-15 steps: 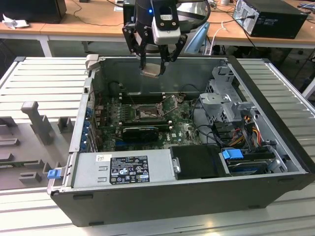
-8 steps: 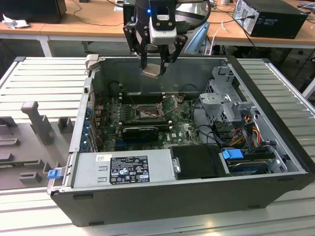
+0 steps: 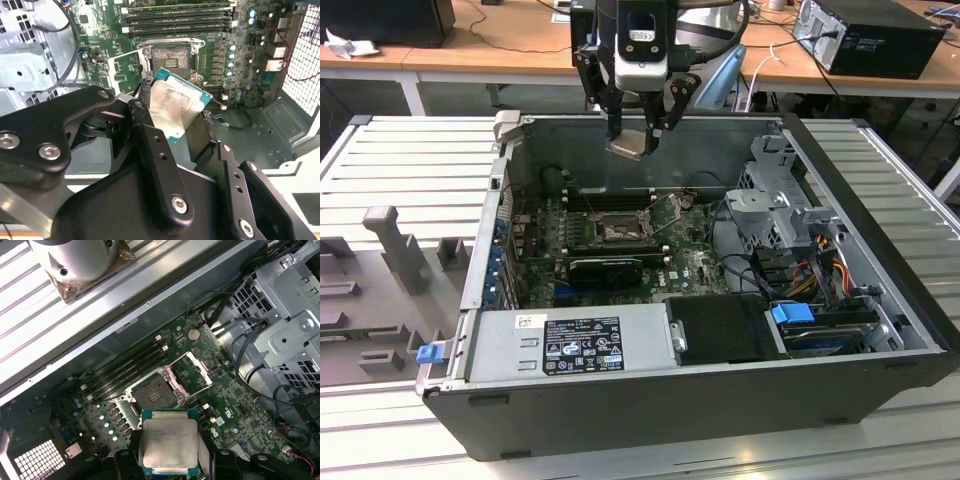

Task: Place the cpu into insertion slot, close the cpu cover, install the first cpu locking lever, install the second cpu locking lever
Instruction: 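Place the cpu into insertion slot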

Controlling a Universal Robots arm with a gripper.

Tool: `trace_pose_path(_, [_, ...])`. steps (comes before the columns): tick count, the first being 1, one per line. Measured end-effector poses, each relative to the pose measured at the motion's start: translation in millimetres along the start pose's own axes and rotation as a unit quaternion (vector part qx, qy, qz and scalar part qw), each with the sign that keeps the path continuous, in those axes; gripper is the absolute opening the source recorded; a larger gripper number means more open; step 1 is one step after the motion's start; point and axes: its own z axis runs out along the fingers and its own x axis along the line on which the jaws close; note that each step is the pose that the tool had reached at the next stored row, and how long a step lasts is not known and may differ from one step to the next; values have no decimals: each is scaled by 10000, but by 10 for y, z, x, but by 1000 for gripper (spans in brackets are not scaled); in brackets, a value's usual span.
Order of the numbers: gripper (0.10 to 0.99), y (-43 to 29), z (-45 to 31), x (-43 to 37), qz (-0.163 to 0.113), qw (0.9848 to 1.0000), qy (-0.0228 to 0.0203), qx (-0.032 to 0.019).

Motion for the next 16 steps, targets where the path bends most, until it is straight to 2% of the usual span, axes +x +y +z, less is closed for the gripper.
trace_pose_path(6, [525, -3, 28, 0, 26, 10000, -7, 10])
trace_pose_path(9, [525, -4, 32, 0, 33, 10000, 7, 20])
trace_pose_path(16, [525, -3, 34, -1, 132, 9999, 0, 18])
